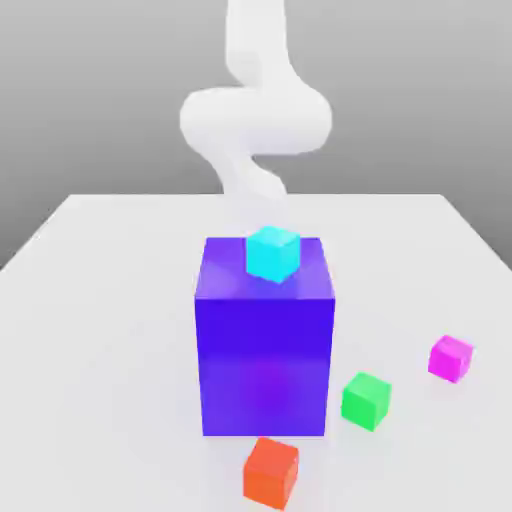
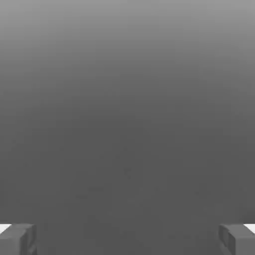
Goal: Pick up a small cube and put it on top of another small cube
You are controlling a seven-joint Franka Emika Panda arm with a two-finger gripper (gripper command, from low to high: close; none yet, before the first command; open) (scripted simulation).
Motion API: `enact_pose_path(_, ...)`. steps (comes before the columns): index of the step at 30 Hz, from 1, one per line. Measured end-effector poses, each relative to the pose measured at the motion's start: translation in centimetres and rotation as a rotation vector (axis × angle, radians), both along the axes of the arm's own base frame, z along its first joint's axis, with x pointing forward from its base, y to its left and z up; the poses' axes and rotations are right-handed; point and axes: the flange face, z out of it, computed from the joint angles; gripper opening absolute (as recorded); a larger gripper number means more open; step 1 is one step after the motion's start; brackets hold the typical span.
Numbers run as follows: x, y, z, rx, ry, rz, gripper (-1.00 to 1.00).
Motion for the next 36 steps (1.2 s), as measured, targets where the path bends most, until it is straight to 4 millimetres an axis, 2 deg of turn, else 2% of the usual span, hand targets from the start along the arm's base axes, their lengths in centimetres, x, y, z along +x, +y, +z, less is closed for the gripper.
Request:
enact_pose_path(2,2.1,3.5,-4.6,-0.006,0.071,0.074,0.0)
enact_pose_path(5,3.7,8.7,-11.4,-0.024,0.17,0.177,0.0)
enact_pose_path(7,3.7,12.1,-15.9,-0.042,0.234,0.244,0.0)
enact_pose_path(10,2.5,16.9,-22.8,-0.079,0.328,0.343,0.0)
enact_pose_path(14,-1.4,22.3,-31.7,-0.145,0.449,0.471,0.0)
enact_pose_path(17,-5.6,25.1,-38.1,-0.208,0.535,0.564,0.0)
enact_pose_path(18,-7.8,26.4,-40.1,-0.237,0.561,0.613,0.0)
enact_pose_path(21,-12.5,27.2,-45.6,-0.306,0.637,0.688,0.0)
enact_pose_path(23,-13.3,27.2,-48.0,-0.319,0.654,0.699,0.0)
enact_pose_path(27,-13.6,27.1,-52.1,-0.321,0.66,0.703,0.0)
enact_pose_path(28,-13.6,27.1,-53.0,-0.322,0.66,0.703,-1.0)
enact_pose_path(34,-13.7,27.1,-53.5,-0.322,0.659,0.703,-1.0)
enact_pose_path(36,-13.6,27.1,-52.5,-0.322,0.66,0.703,-1.0)
